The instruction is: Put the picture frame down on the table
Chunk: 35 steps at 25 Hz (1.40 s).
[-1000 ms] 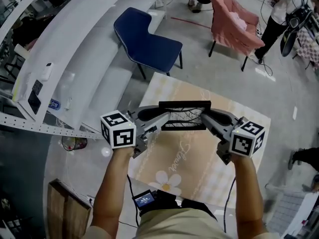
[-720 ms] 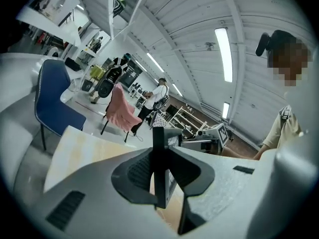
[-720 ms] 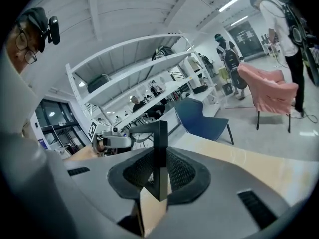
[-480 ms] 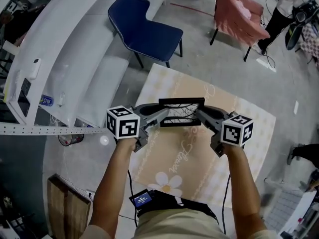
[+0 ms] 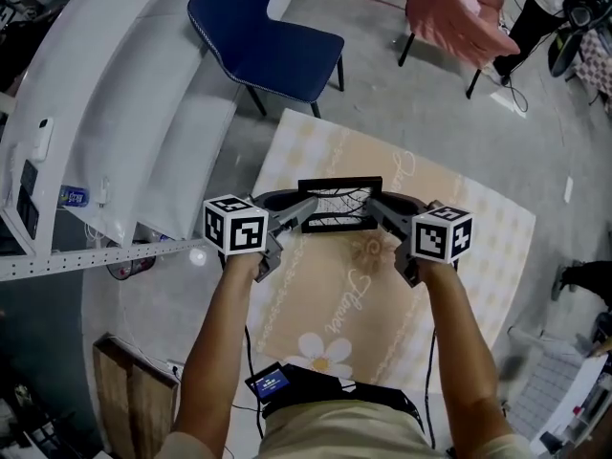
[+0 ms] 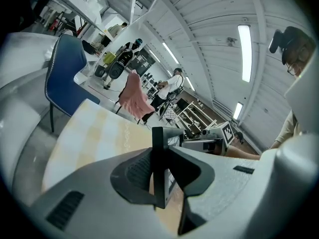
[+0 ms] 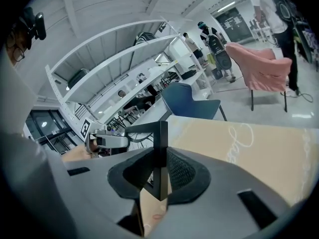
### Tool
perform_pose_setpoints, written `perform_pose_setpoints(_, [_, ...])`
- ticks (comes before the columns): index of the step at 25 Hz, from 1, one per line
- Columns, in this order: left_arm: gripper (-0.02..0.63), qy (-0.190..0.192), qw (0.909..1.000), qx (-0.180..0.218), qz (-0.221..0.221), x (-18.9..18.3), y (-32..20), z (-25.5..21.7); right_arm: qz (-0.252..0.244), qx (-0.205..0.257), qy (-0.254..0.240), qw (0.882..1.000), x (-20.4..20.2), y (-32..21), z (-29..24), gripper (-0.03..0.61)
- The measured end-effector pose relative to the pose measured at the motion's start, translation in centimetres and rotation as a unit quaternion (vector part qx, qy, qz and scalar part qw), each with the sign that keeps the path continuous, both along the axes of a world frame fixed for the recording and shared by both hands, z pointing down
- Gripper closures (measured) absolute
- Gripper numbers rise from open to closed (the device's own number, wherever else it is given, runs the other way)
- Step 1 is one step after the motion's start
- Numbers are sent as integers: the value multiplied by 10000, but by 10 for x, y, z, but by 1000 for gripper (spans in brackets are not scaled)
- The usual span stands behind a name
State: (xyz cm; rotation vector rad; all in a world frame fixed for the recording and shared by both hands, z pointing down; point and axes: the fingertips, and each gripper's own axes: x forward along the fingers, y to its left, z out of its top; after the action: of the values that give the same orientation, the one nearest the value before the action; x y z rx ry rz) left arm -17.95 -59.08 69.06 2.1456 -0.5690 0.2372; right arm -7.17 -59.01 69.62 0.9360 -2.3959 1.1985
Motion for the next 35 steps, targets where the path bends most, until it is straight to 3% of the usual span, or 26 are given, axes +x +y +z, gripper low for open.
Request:
perform_pose_setpoints(20, [520,-567,9978,-344,74,1,-22,75,280,-221,980,9945,2,-21,71,502])
perform_pose_setpoints(28, [491,-1457,9891,121,-171,-3,-33,84,487,-175,1208,9913,5,-27,80,489])
perform_pose_setpoints(35, [480,-1753,9836,189,-366,-3,-35,89,560,-11,1524,9867,7,-29,89,486])
